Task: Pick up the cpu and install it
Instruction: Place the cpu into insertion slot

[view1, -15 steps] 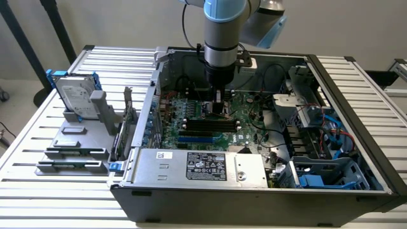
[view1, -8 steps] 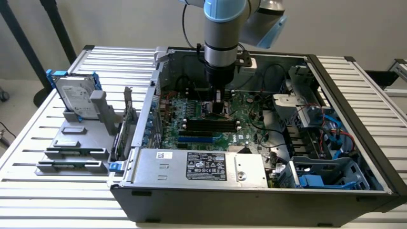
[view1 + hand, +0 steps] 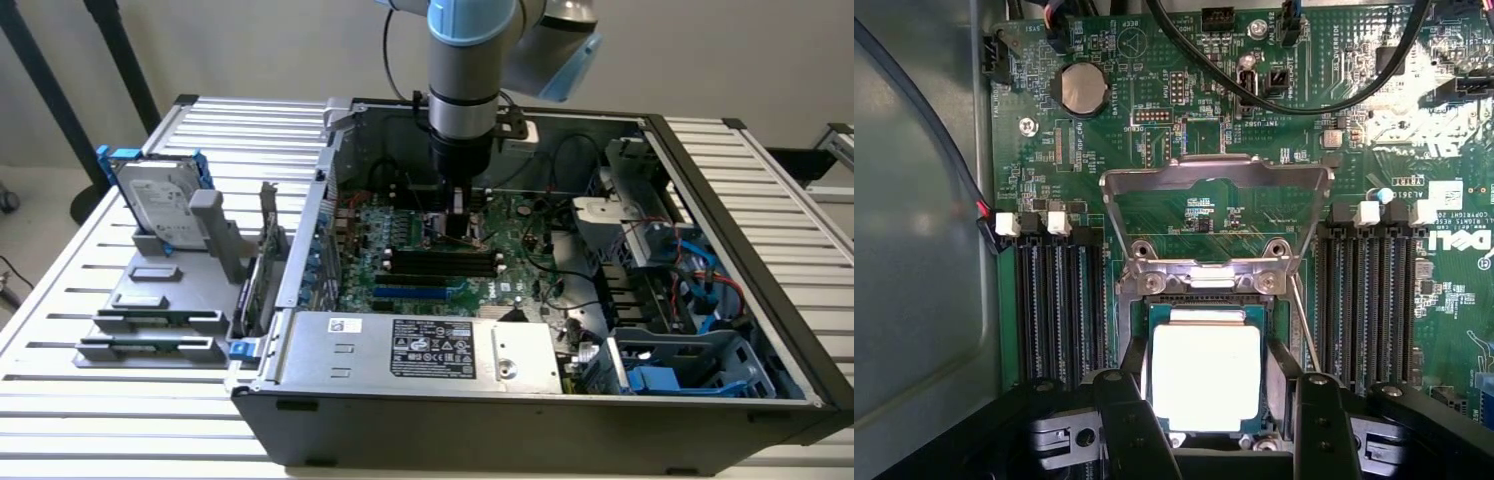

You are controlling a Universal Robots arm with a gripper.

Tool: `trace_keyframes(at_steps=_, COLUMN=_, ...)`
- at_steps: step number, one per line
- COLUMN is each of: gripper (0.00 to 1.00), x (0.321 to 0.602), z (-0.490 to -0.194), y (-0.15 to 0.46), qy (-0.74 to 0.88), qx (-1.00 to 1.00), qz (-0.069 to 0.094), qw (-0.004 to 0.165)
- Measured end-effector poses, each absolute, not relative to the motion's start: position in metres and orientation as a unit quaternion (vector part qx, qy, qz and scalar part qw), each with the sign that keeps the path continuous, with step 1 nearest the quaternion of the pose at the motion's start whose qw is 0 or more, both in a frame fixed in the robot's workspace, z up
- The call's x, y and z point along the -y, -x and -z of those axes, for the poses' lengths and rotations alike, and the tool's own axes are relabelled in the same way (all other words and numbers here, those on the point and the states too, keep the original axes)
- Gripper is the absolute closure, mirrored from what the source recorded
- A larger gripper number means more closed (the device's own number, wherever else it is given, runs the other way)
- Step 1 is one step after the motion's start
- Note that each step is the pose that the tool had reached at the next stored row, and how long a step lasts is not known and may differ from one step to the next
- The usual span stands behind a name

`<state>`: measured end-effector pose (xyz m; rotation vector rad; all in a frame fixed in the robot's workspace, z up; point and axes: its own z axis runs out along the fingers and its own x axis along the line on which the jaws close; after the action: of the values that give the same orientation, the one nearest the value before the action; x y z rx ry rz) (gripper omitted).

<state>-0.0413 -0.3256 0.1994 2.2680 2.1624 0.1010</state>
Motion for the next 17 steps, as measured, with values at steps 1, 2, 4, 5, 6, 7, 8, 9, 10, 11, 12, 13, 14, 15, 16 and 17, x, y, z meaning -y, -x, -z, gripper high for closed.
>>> trace_keyframes(at_steps=1, gripper=0.45, x=0.3254, z=-0.1993, y=0.0413, qy=-0.723, qx=-0.690, qz=-0.032, qw=0.003)
trace_keyframes(at_steps=2, gripper=0.45, x=0.3254, z=-0.1992, y=0.0413, qy=-0.723, qx=-0.690, qz=-0.032, qw=0.004)
trace_keyframes(at_steps=4, gripper=0.45, x=0.3254, z=-0.1991, y=0.0413, qy=-0.723, qx=-0.690, qz=-0.031, qw=0.004)
trace_keyframes(at_steps=5, gripper=0.45, x=0.3254, z=-0.1990, y=0.0413, qy=-0.723, qx=-0.690, qz=-0.031, qw=0.004)
trace_keyframes(at_steps=6, gripper=0.45, x=0.3254, z=-0.1984, y=0.0413, qy=-0.723, qx=-0.690, qz=-0.030, qw=0.005)
trace_keyframes(at_steps=7, gripper=0.45, x=0.3254, z=-0.1984, y=0.0413, qy=-0.723, qx=-0.690, qz=-0.030, qw=0.005)
trace_keyframes(at_steps=8, gripper=0.45, x=0.3254, z=-0.1984, y=0.0413, qy=-0.723, qx=-0.690, qz=-0.030, qw=0.005)
trace_keyframes(at_steps=9, gripper=0.45, x=0.3253, z=-0.1984, y=0.0413, qy=-0.723, qx=-0.690, qz=-0.031, qw=0.005)
trace_keyframes(at_steps=10, gripper=0.45, x=0.3253, z=-0.1984, y=0.0413, qy=-0.723, qx=-0.690, qz=-0.031, qw=0.005)
trace_keyframes(at_steps=11, gripper=0.45, x=0.3253, z=-0.1984, y=0.0413, qy=-0.723, qx=-0.690, qz=-0.031, qw=0.005)
trace_keyframes(at_steps=12, gripper=0.45, x=0.3253, z=-0.1984, y=0.0413, qy=-0.723, qx=-0.690, qz=-0.030, qw=0.005)
trace_keyframes(at_steps=13, gripper=0.45, x=0.3253, z=-0.1984, y=0.0413, qy=-0.723, qx=-0.690, qz=-0.030, qw=0.005)
trace_keyframes(at_steps=14, gripper=0.45, x=0.3253, z=-0.1984, y=0.0413, qy=-0.723, qx=-0.691, qz=-0.031, qw=0.005)
trace_keyframes(at_steps=15, gripper=0.45, x=0.3253, z=-0.1984, y=0.0413, qy=-0.723, qx=-0.691, qz=-0.031, qw=0.005)
trace_keyframes(at_steps=16, gripper=0.44, x=0.3254, z=-0.1984, y=0.0413, qy=-0.722, qx=-0.691, qz=-0.031, qw=0.005)
trace_keyframes(at_steps=17, gripper=0.44, x=0.3253, z=-0.1984, y=0.0413, qy=-0.722, qx=-0.691, qz=-0.031, qw=0.005)
